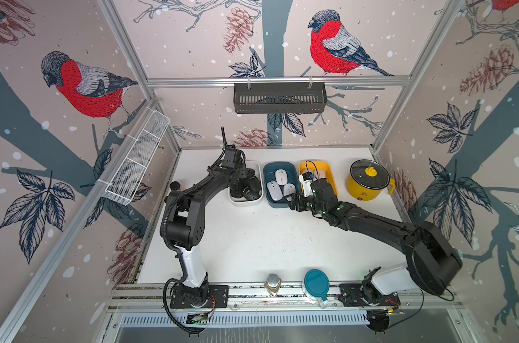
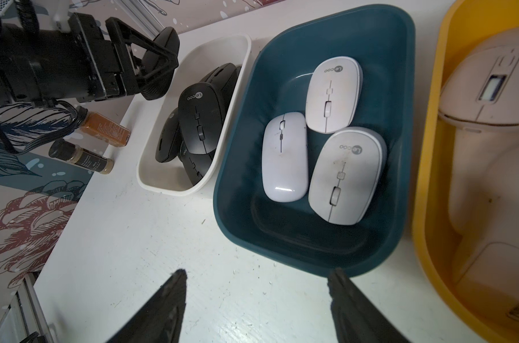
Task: Place the mice by color into the storage box
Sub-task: Place the mouse in the storage box.
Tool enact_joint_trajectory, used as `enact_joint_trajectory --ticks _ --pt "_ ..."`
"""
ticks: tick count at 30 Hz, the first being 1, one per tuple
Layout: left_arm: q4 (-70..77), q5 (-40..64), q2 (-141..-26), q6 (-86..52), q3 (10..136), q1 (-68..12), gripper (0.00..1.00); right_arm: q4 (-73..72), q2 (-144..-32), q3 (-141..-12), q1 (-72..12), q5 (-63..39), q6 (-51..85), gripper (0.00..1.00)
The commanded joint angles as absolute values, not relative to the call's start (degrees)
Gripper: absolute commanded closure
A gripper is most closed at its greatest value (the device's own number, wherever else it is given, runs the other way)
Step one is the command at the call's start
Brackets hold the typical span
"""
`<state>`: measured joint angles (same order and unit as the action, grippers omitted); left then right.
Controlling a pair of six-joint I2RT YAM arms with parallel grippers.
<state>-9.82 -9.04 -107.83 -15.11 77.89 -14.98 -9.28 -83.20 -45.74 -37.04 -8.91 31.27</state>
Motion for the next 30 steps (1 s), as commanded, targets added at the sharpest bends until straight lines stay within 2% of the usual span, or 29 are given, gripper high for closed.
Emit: enact_joint_trajectory --ticks 1,11,16,23,30 --pt "-9.76 -7.96 -109.38 -15.05 78.92 -14.77 0.46 -10.72 -83.58 -45.62 -36.86 -9.06 31.26 0.24" --pt "-11.12 -7.68 -112.85 -15.08 81.26 -14.75 0.46 -10.65 -83.94 -45.45 -36.65 -8.88 31.62 0.24" --pt "-13.05 -8.47 -114.4 -15.38 82.91 -14.72 0.31 -10.87 -84.46 -45.7 -36.56 -8.83 31.87 0.24" --pt "-13.17 -9.14 -114.03 -16.17 83.06 -14.72 0.25 -10.67 -84.38 -45.7 -36.48 -8.82 31.92 0.24" --pt "-12.68 -8.74 -106.77 -17.75 81.82 -14.92 0.24 -9.4 -80.54 -45.56 -36.34 -6.19 30.4 0.24"
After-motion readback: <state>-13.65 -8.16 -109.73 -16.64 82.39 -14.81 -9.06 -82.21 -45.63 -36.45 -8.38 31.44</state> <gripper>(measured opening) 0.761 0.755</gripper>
